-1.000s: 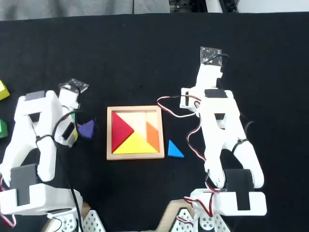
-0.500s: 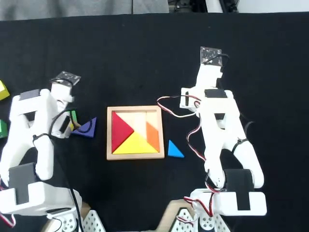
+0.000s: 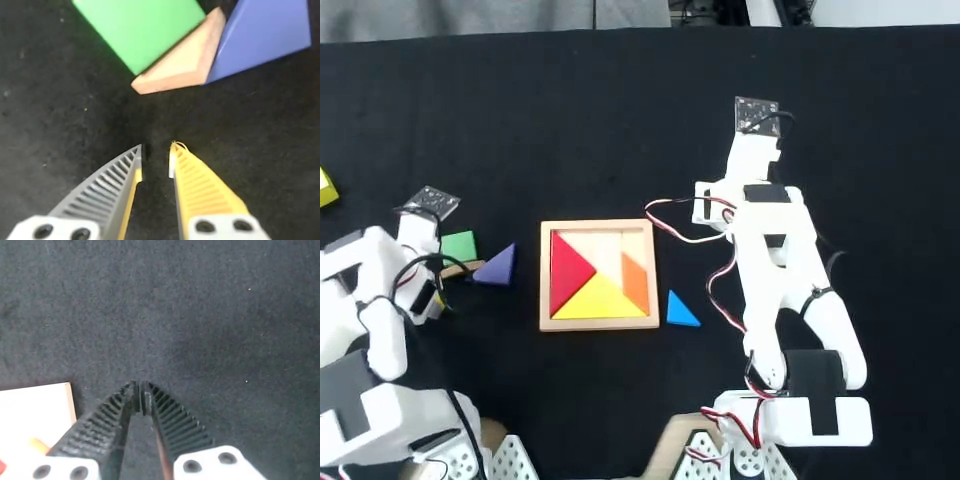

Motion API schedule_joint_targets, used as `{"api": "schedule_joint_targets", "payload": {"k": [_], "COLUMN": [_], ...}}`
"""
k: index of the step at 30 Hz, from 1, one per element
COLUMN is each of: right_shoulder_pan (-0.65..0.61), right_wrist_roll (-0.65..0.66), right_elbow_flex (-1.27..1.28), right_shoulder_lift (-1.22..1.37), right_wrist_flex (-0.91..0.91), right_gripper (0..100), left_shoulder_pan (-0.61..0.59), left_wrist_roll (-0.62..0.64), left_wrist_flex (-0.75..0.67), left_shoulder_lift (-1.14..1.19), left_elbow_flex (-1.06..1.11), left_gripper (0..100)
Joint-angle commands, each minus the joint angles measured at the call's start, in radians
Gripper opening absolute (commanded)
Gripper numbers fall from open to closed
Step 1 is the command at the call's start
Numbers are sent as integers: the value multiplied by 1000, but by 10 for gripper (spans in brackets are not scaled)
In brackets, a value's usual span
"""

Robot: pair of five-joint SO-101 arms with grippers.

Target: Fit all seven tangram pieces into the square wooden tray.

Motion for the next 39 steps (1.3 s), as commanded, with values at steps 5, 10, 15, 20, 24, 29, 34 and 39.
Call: {"api": "schedule_joint_targets", "payload": {"k": [5,10,15,20,24,29,34,39], "right_shoulder_pan": [14,12,12,12,12,12,12,12], "right_wrist_roll": [11,49,72,72,72,72,72,72], "right_elbow_flex": [-2,12,13,13,13,13,13,13], "right_shoulder_lift": [-4,-4,-4,-4,-4,-4,-4,-4], "right_wrist_flex": [-20,-21,-21,-21,-21,-21,-21,-21], "right_gripper": [11,11,11,11,11,11,11,11], "left_shoulder_pan": [-96,-101,-120,-197,-277,-314,-358,-450], "left_wrist_roll": [-25,-15,-15,-20,-54,-181,-160,-166], "left_wrist_flex": [-180,-68,130,78,-69,-212,-284,-284], "left_shoulder_lift": [124,117,-92,-224,-163,9,133,242], "left_elbow_flex": [27,-58,-157,-105,21,124,58,-85], "left_gripper": [100,98,98,98,99,98,98,98]}}
